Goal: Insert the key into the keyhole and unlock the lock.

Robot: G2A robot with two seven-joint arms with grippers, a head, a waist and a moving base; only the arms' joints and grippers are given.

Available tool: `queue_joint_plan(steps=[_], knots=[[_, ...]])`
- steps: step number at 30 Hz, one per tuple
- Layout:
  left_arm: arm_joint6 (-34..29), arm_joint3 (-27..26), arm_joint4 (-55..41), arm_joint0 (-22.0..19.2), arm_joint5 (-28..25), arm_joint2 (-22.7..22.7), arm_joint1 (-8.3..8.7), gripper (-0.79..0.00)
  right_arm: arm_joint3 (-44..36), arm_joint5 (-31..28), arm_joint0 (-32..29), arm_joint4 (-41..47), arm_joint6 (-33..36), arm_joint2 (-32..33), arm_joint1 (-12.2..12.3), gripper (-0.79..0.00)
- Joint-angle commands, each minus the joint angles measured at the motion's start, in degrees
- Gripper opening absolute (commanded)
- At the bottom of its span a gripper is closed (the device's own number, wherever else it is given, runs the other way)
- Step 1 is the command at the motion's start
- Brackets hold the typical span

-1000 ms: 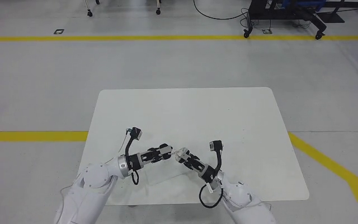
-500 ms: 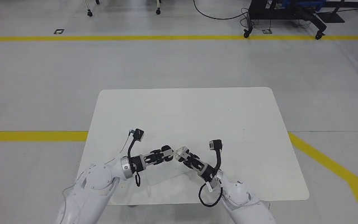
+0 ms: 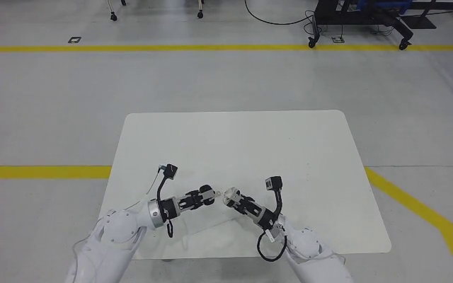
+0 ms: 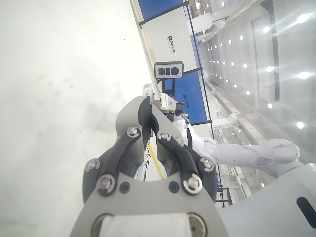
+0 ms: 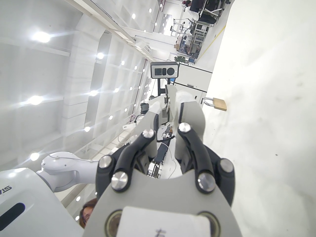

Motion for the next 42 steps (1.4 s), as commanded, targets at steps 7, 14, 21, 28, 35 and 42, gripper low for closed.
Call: queue_joint_plan(steps=[7, 14, 21, 28, 35, 42], knots=[[-3.0, -0.2, 1.0, -0.4, -2.5, 0.8, 0.31, -0.785, -1.0, 1.8, -0.3, 0.1, 2.4, 0.5, 0.3, -0.579], [-2.7, -0.5, 2.3, -0.5, -2.4, 1.6, 0.44, -0.785, -1.9, 3.5, -0.6, -0.1, 4.8, 0.5, 0.5, -0.64], [-2.5, -0.3, 2.5, -0.8, -2.0, 2.1, 0.56, -0.785, -2.5, 3.9, -0.9, 0.2, 6.4, 0.4, 0.7, -0.785], [-1.8, -0.4, 3.0, -0.9, -1.1, 2.1, 0.76, -0.594, -2.6, 3.7, -1.0, 0.8, 7.4, 0.4, 0.8, -0.785], [-1.7, 0.0, 1.4, -0.4, -1.4, 0.5, 1.17, 0.0, -2.9, 1.1, -1.5, 0.7, 4.8, 1.5, 0.9, -0.785], [-3.0, 0.6, -1.7, 0.2, -3.9, 0.3, 1.38, -0.055, -3.3, -1.5, -1.9, -5.2, -2.4, 1.7, 0.6, -0.785]])
